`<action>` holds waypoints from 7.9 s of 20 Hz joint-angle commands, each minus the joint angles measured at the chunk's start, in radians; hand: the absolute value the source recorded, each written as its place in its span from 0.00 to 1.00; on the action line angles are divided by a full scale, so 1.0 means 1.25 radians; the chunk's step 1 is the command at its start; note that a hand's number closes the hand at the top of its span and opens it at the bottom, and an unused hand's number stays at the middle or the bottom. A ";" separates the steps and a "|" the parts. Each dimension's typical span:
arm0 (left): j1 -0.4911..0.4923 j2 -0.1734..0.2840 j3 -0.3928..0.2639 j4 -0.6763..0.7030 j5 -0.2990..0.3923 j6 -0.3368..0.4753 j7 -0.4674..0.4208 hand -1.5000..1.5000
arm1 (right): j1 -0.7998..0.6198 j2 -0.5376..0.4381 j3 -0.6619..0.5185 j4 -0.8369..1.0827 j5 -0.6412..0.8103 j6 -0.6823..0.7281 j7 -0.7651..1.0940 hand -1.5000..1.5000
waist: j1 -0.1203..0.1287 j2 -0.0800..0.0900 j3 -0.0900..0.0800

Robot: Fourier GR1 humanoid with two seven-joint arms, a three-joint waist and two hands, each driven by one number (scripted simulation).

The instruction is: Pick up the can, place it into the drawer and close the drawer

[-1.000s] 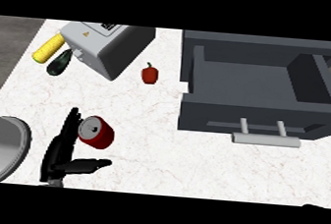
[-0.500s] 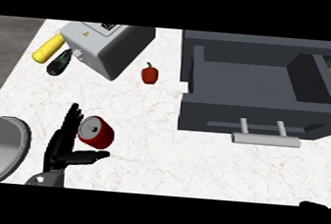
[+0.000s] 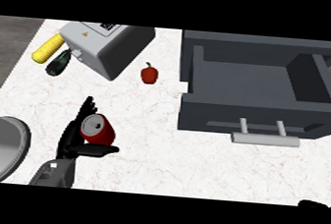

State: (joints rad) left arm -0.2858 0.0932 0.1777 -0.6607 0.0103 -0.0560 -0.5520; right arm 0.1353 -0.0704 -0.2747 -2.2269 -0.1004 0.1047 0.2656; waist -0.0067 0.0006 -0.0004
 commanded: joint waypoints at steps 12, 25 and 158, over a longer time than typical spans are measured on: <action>-0.170 -0.004 0.022 0.207 0.020 -0.065 -0.091 1.00 | -0.060 -0.054 -0.072 0.017 -0.052 0.012 0.033 0.00 | -0.002 0.001 0.000; -0.303 -0.045 0.062 0.213 0.066 0.034 -0.068 1.00 | -0.078 -0.033 -0.045 0.017 0.008 -0.020 0.045 0.00 | 0.000 0.001 0.000; -0.831 0.134 -0.391 -0.038 0.396 0.455 0.596 0.00 | -1.056 -0.122 0.122 1.487 0.915 -0.617 -0.295 0.00 | 0.105 0.016 0.002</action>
State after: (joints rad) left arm -1.3603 0.2431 -0.3054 -0.6599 0.5083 0.5180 0.1768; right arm -1.1047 -0.1997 -0.0769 -0.3885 1.0730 -0.6210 -0.0881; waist 0.1064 0.0212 0.0052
